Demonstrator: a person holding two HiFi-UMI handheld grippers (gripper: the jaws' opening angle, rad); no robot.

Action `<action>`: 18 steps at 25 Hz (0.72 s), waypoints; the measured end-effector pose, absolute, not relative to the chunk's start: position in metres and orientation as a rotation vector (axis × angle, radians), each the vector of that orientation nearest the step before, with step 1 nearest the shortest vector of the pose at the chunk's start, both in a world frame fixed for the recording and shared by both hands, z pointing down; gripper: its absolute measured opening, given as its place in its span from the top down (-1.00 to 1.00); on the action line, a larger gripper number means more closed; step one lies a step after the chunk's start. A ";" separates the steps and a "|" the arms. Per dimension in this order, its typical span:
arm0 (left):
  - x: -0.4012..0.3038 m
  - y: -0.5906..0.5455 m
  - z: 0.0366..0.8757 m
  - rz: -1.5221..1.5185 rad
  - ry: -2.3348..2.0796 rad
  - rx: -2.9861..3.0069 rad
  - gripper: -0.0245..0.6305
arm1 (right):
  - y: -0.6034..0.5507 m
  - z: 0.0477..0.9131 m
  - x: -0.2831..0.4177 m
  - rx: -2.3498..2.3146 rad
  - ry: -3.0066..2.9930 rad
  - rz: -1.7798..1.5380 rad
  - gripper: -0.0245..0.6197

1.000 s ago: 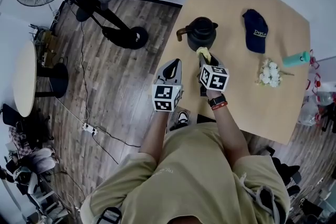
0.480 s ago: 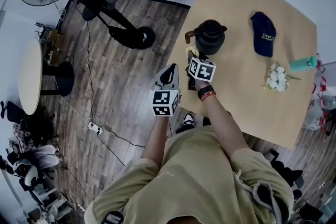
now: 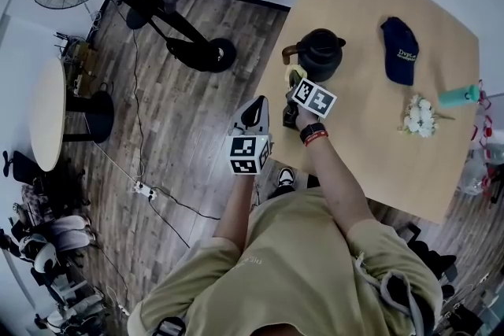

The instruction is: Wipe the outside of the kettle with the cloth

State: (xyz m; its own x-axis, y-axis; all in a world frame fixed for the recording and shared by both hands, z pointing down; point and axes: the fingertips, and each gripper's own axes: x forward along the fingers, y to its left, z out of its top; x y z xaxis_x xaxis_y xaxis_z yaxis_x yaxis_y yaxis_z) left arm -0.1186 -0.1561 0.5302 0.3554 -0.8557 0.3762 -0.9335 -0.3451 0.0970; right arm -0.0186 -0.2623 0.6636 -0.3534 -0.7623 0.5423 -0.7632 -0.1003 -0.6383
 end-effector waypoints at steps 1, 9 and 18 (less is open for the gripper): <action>-0.117 -0.156 0.530 0.375 -1.585 2.332 0.86 | -0.261 0.663 -0.017 1.784 -2.109 1.507 0.53; -0.106 -0.160 0.529 0.370 -1.552 2.361 0.86 | -0.251 0.658 -0.009 1.772 -2.131 1.534 0.53; -0.098 -0.161 0.526 0.365 -1.527 2.381 0.86 | -0.238 0.659 0.005 1.772 -2.133 1.539 0.53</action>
State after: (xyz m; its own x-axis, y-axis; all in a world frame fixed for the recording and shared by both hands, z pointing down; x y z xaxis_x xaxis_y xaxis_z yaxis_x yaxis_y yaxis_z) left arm -0.0976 -0.1607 0.5261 0.4066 -0.8388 0.3621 -0.9118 -0.3972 0.1039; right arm 0.0054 -0.2377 0.6591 -0.3750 -0.7661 0.5220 -0.7370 -0.0951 -0.6691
